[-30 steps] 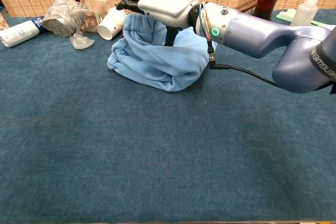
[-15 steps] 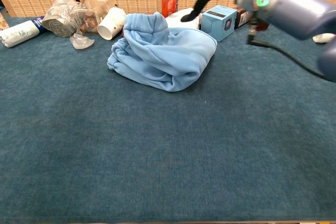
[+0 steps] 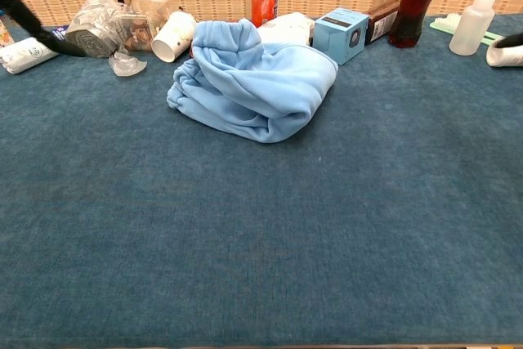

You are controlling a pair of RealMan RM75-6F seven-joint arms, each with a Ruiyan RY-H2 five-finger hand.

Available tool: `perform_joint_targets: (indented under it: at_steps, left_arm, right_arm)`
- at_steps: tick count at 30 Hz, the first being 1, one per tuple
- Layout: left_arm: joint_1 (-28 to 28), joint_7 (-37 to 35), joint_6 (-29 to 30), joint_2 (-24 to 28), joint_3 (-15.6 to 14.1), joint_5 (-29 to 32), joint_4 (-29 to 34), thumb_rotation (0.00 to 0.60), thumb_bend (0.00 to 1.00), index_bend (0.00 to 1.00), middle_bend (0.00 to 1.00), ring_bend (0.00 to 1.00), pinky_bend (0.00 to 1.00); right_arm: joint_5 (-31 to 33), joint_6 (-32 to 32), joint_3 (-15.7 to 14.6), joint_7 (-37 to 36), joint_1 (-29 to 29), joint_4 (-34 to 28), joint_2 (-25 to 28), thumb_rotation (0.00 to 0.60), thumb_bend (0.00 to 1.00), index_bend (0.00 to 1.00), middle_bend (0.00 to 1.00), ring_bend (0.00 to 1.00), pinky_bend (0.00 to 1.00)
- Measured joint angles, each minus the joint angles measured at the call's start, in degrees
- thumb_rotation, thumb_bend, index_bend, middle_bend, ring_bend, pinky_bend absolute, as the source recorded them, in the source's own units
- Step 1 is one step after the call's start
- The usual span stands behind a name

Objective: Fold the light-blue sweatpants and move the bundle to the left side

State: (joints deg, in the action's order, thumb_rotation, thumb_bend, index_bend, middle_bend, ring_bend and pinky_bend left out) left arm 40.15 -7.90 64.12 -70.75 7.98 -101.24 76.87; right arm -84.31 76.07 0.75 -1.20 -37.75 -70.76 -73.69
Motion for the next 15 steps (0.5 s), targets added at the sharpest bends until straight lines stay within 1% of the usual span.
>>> perform_joint_targets:
  at_steps: [6, 11, 15]
  left_arm:
    - [4.98, 5.74, -5.8, -2.24, 1.25, 0.64, 1.58, 0.6, 0.0, 0.0, 0.0, 0.0, 0.0]
    - [9.37, 10.01, -11.27, -5.91, 2.25, 3.17, 1.84, 0.6, 0.0, 0.0, 0.0, 0.0, 0.0]
    - [12.18, 11.05, -13.64, -9.54, 2.46, 4.45, -0.58, 0.6, 0.0, 0.0, 0.0, 0.0, 0.0]
  right_arm:
    - [1.34, 3.92, -1.18, -1.37, 6.62, -0.1, 1.31, 0.6, 0.0, 0.0, 0.0, 0.0, 0.0]
    - [1.5, 6.13, -1.77, -4.31, 10.91, 3.96, 0.48, 0.6, 0.0, 0.0, 0.0, 0.0, 0.0]
    - [3.31, 7.71, -1.16, -5.07, 14.61, 7.04, -1.18, 0.6, 0.0, 0.0, 0.0, 0.0, 0.0]
